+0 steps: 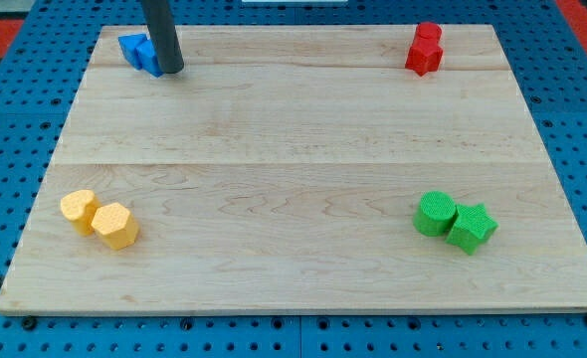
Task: Place your arm to the center
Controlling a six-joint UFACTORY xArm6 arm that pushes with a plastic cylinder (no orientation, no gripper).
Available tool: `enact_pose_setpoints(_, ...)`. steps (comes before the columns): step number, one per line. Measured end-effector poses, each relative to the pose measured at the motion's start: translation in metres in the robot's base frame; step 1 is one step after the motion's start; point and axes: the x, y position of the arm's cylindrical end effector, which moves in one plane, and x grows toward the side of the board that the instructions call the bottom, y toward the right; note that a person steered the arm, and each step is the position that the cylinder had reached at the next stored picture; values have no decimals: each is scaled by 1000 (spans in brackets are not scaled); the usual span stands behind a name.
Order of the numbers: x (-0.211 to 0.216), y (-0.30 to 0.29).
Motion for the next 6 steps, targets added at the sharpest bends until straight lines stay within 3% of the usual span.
enact_pose_setpoints(3,2,2)
enact_pose_setpoints(6,28,44)
